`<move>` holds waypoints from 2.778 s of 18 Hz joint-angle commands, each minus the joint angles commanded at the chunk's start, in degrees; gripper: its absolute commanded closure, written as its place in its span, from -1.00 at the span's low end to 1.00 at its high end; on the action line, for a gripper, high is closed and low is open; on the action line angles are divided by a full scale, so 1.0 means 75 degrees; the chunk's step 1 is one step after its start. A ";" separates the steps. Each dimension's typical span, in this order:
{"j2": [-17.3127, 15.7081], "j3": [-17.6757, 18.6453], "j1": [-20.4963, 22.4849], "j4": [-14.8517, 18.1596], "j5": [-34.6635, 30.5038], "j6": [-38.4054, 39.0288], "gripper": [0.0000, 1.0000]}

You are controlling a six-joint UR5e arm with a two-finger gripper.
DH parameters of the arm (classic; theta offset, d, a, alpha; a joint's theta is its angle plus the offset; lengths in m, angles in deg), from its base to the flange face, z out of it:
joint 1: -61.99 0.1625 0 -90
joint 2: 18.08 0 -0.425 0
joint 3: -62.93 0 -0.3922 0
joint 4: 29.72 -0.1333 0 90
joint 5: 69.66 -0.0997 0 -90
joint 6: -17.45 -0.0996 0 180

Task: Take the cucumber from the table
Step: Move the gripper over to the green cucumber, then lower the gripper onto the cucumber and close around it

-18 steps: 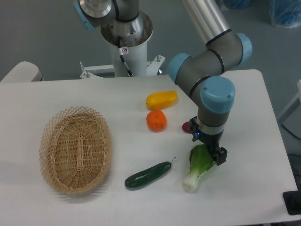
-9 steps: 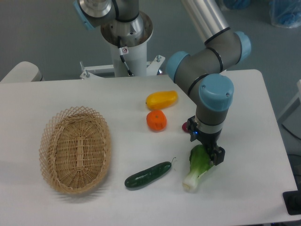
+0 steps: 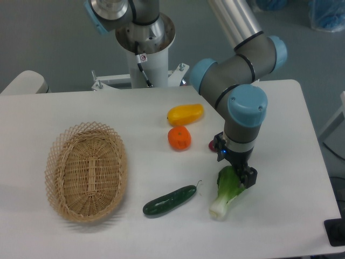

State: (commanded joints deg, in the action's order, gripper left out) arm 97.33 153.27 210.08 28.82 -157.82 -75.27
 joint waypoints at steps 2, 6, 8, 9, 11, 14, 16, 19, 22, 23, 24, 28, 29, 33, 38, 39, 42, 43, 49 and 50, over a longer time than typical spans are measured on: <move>-0.0153 0.0153 0.0047 -0.0024 0.0012 0.0012 -1.00; -0.0200 0.0340 0.0000 -0.0024 0.0035 -0.0047 -1.00; -0.0294 0.0552 0.0000 -0.0059 0.0024 -0.0105 -1.00; -0.0317 0.0564 0.0000 -0.0059 0.0024 -0.0106 -1.00; -0.0387 0.0645 0.0024 -0.0047 0.0024 -0.0117 -1.00; -0.0587 0.1008 0.0059 -0.0059 0.0024 -0.0350 -1.00; -0.0622 0.1126 0.0082 -0.0047 0.0035 -0.0562 -1.00; -0.0704 0.1150 -0.0034 -0.0024 0.0035 -0.0457 -1.00; -0.0622 0.0998 -0.0280 -0.0024 0.0140 -0.0329 -1.00; -0.0576 0.0916 -0.0339 -0.0035 0.0257 -0.0166 -1.00; -0.0529 0.0823 -0.0409 -0.0035 0.0409 0.0056 -1.00; -0.0237 0.0460 -0.0748 -0.0047 0.0738 0.0678 -1.00; -0.0085 0.0273 -0.0935 -0.0059 0.0727 0.0830 -1.00; 0.0408 -0.0232 -0.1522 -0.0117 0.0680 0.1569 -1.00; 0.0690 -0.0175 -0.1722 -0.0444 0.0668 0.1711 -1.00; 0.0748 -0.0151 -0.1746 -0.0515 0.0668 0.1746 -1.00; 0.0866 -0.0151 -0.1839 -0.0516 0.0668 0.2038 -1.00; 0.0901 -0.0139 -0.1851 -0.0516 0.0668 0.2120 -1.00; 0.1159 -0.0175 -0.2062 -0.0726 0.0668 0.2624 -1.00; 0.1182 -0.0174 -0.2062 -0.0773 0.0668 0.2625 -1.00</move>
State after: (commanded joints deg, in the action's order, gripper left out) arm 106.20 151.96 194.62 23.02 -152.81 -55.58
